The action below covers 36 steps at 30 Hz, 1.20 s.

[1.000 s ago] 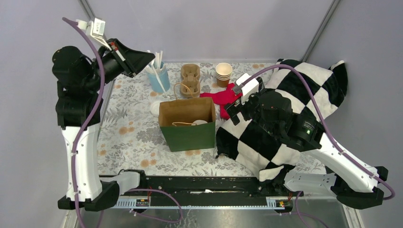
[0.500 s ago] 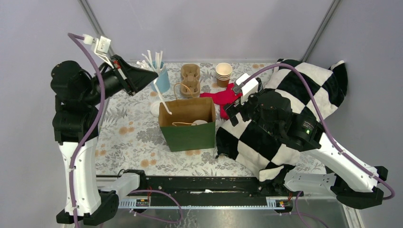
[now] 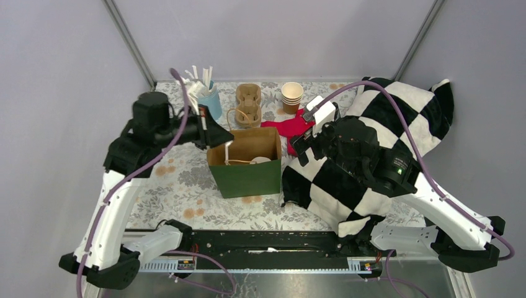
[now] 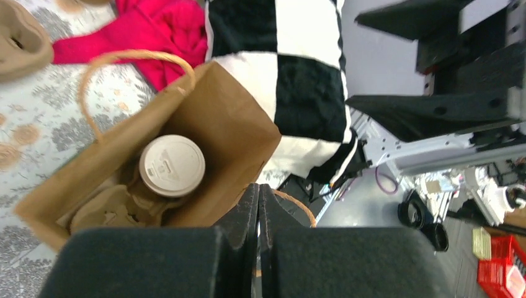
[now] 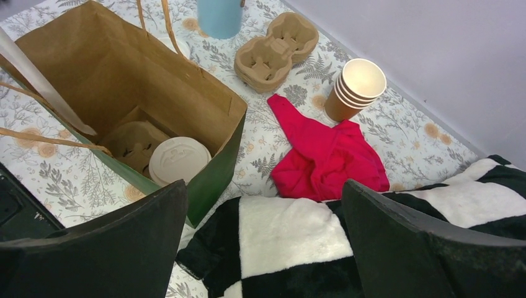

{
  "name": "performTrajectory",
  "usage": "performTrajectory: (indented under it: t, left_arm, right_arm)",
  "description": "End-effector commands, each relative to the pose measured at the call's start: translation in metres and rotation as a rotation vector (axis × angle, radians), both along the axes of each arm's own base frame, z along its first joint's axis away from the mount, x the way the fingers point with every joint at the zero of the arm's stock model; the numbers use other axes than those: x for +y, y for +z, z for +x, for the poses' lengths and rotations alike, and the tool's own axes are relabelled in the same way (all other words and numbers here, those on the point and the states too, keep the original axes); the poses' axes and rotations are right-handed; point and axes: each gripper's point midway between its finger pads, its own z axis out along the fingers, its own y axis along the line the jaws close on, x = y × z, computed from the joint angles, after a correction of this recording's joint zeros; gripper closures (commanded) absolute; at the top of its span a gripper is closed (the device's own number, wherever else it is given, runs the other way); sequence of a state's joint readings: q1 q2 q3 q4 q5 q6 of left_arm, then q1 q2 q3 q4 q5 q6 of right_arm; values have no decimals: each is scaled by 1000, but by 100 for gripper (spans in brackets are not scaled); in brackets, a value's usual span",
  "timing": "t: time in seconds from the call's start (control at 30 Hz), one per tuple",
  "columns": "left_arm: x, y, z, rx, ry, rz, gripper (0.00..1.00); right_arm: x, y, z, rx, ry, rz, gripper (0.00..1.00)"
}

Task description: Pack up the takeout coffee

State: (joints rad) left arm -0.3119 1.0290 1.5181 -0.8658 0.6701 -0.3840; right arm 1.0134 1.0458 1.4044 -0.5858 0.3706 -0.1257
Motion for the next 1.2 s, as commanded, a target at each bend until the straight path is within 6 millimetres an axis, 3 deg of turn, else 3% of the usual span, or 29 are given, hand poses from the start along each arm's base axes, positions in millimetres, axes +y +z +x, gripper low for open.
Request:
performTrajectory:
  t: [0.0, 0.07, 0.13, 0.17, 0.23, 0.33, 0.47, 0.5, 0.63, 0.73, 0.9, 1.07, 1.17]
  left_arm:
    - [-19, -32, 2, 2, 14, 121, 100]
    - [-24, -42, 6, 6, 32, 160, 91]
    - [-20, -40, 16, -17, 88, 171, 70]
    - [-15, -34, 22, -40, 131, 171, 56]
    - [-8, -17, 29, -99, 189, 156, 39]
    - [2, 5, 41, -150, 277, 146, 24]
    - [4, 35, 52, -178, 327, 127, 17]
    - [5, 44, 53, -189, 345, 113, 11]
    - [21, 90, 54, -251, 450, 35, 2]
    - [38, 114, 52, -279, 540, -22, 1]
    - [50, 125, 47, -346, 571, -22, 1]
    - [64, 125, 38, -476, 578, 0, 1]
    - [82, 140, 40, -514, 676, -15, 1]
  right_arm:
    - [3, 18, -2, -11, 12, 67, 0]
    - [2, 19, -2, -14, 7, 70, 0]
    - [-1, 20, -2, -16, -2, 77, 0]
    - [-2, 22, -2, -18, -9, 83, 0]
    - [-9, 25, -1, -22, -45, 106, 0]
    - [-29, 39, 6, -26, -188, 197, 0]
    - [-53, 55, 6, -30, -296, 230, 0]
    - [-59, 55, 7, -26, -332, 224, 0]
    - [-72, 60, 7, -18, -400, 245, 0]
    - [-84, 69, 6, -22, -452, 290, 0]
    - [-86, 88, 2, 15, -460, 297, 0]
    - [-97, 76, 8, -48, -520, 287, 0]
    - [-100, 92, 5, -70, -495, 331, 0]
